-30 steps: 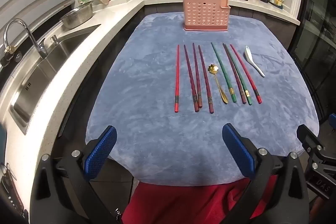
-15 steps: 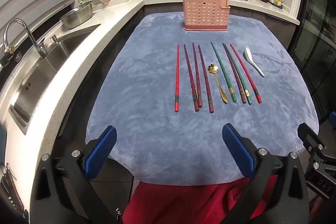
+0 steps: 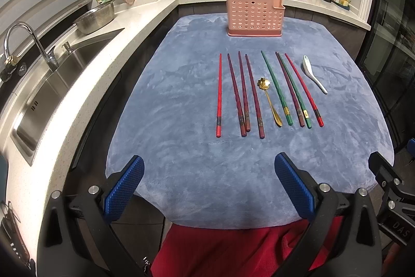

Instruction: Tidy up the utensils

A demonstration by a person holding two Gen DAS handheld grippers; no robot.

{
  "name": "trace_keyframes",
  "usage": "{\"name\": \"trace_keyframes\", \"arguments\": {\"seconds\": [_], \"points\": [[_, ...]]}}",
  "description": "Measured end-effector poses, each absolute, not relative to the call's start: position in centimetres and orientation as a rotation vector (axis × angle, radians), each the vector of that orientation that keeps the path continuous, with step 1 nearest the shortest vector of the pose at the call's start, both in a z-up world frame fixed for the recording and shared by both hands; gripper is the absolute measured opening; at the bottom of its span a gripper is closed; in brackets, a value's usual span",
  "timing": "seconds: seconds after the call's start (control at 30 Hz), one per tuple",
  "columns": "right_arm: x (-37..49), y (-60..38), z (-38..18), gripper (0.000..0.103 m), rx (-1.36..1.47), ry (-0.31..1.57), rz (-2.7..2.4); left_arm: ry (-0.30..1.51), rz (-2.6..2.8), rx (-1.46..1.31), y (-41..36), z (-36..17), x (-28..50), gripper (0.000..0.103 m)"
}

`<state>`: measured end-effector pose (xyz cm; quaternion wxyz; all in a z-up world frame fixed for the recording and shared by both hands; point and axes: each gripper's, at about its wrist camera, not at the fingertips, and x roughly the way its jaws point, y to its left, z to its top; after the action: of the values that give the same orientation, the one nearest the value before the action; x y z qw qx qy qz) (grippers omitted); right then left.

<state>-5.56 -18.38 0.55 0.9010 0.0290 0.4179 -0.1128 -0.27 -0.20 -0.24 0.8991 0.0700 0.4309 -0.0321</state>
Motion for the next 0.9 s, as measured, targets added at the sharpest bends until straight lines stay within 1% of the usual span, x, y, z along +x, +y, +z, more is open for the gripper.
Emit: {"name": "trace_keyframes", "arguments": {"seconds": [0.9], "points": [[-5.59,-18.43,0.48,0.096,0.062,0.864,-0.232,0.895,-0.068,0.143,-0.05,-0.3,-0.19,0.096]]}}
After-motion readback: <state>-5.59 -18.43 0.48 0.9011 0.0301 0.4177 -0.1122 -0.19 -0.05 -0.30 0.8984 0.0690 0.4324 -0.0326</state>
